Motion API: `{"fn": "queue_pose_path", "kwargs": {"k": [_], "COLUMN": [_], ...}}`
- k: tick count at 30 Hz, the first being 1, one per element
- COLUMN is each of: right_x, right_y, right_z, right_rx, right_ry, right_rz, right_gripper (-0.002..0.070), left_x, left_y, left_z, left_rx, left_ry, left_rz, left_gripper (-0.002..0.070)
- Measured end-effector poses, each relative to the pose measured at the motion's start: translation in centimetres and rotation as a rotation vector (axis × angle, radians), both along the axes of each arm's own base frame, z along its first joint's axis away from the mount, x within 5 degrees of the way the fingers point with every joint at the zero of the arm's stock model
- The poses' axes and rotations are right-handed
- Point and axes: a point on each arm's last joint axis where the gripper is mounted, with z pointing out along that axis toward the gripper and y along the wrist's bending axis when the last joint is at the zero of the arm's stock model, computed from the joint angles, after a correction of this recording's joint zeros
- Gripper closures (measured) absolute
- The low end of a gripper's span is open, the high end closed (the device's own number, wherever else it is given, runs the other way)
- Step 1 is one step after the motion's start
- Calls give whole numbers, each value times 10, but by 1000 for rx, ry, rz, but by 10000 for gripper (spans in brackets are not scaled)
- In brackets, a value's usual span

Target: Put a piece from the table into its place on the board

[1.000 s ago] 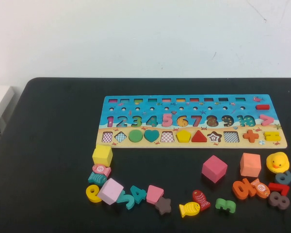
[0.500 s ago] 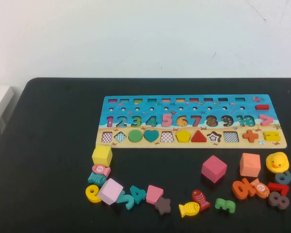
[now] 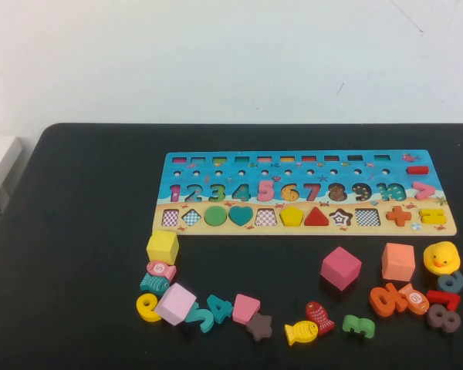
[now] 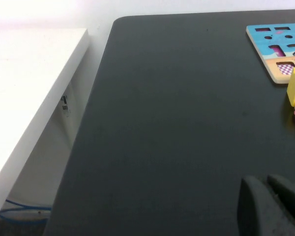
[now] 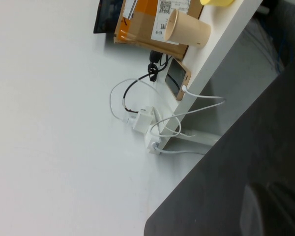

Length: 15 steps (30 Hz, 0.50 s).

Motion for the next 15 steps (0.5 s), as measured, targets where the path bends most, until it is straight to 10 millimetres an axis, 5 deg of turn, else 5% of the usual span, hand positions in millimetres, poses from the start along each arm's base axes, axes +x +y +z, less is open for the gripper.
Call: {"fn": "queue_pose_path", "kwargs": {"k": [15], "right_x": [0], "right_y": [0], "right_z": [0], "right_rx": [-4], "right_ry": [10], "right_rz": [2], "right_gripper": [658], "left_x": [0], "left_y": [0], "left_z": [0], "left_rx": [-4], "left_ry": [1], "left_rz": [-1], "left_gripper": [676]}}
